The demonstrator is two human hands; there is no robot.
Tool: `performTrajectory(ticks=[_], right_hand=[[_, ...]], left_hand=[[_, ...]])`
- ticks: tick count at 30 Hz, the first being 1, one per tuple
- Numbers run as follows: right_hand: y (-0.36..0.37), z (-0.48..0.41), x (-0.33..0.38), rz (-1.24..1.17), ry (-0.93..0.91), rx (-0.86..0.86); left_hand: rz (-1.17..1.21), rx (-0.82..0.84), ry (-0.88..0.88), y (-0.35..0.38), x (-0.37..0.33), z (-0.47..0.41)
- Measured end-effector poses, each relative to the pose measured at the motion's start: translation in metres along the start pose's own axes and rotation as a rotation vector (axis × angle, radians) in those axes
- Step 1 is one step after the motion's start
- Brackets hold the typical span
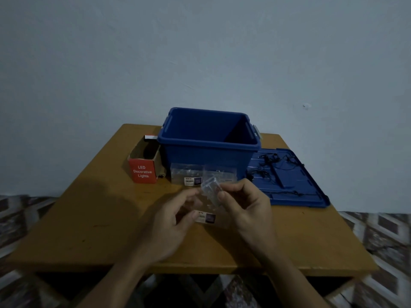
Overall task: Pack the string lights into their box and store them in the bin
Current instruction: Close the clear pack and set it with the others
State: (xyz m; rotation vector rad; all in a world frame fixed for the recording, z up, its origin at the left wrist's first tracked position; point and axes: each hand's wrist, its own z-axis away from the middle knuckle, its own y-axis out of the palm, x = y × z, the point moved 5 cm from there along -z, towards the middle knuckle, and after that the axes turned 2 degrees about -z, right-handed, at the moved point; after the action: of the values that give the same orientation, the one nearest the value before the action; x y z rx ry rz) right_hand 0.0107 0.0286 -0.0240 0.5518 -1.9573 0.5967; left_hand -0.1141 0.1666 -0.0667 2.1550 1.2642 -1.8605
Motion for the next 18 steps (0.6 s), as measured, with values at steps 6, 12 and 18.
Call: performTrajectory(ticks=[6, 12, 18], right_hand=[[0.004, 0.005, -0.001, 0.188, -0.074, 0.060], [0.008, 0.005, 0.012, 0.454, -0.194, 0.104], [0.016, -0.002, 0.023, 0.625, -0.237, 0.267]], left_hand=[[0.061, -0.035, 0.027, -0.001, -0.001, 0.002], [0.064, -0.041, 0.041, -0.002, -0.003, 0.005], [0.020, -0.047, 0.050, 0.000, -0.002, 0.004]])
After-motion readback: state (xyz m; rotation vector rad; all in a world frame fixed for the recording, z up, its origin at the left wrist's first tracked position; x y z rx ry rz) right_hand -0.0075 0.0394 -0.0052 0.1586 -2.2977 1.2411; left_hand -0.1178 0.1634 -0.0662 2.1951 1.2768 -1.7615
